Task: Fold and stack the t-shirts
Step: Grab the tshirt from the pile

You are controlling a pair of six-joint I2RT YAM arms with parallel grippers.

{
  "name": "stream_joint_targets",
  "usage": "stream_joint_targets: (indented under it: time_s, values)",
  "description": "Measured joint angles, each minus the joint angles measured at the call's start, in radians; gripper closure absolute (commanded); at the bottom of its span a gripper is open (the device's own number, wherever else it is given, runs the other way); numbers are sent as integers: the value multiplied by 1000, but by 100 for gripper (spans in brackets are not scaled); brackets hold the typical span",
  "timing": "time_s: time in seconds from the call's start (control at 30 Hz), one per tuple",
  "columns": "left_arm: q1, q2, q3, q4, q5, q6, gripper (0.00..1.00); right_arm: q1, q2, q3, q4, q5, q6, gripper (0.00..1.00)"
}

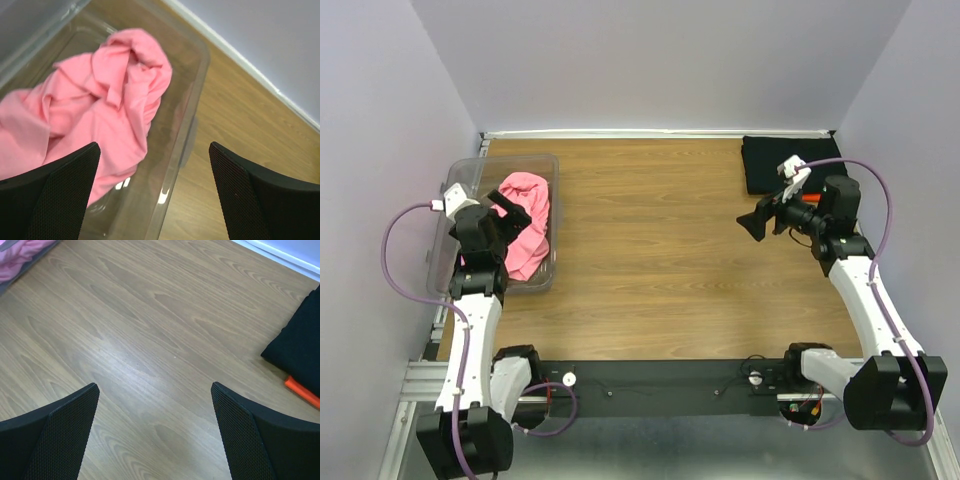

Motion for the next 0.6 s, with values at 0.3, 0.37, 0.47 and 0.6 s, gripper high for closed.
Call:
stream_joint_targets:
  time_s: [0.3, 0.37, 0.47, 0.6]
  values:
    - [13, 66, 55, -150, -52, -148, 21, 0, -15, 0, 0, -24, -3, 0]
    - [16, 77, 55, -163, -61, -167, 21, 0, -16, 0, 0, -26, -4, 0]
    - [20, 128, 55, -171, -64, -195, 20, 0, -19, 0, -2, -26, -6, 0]
    - [23, 280, 58, -151, -25, -216, 17, 0, -35, 0, -3, -26, -8, 0]
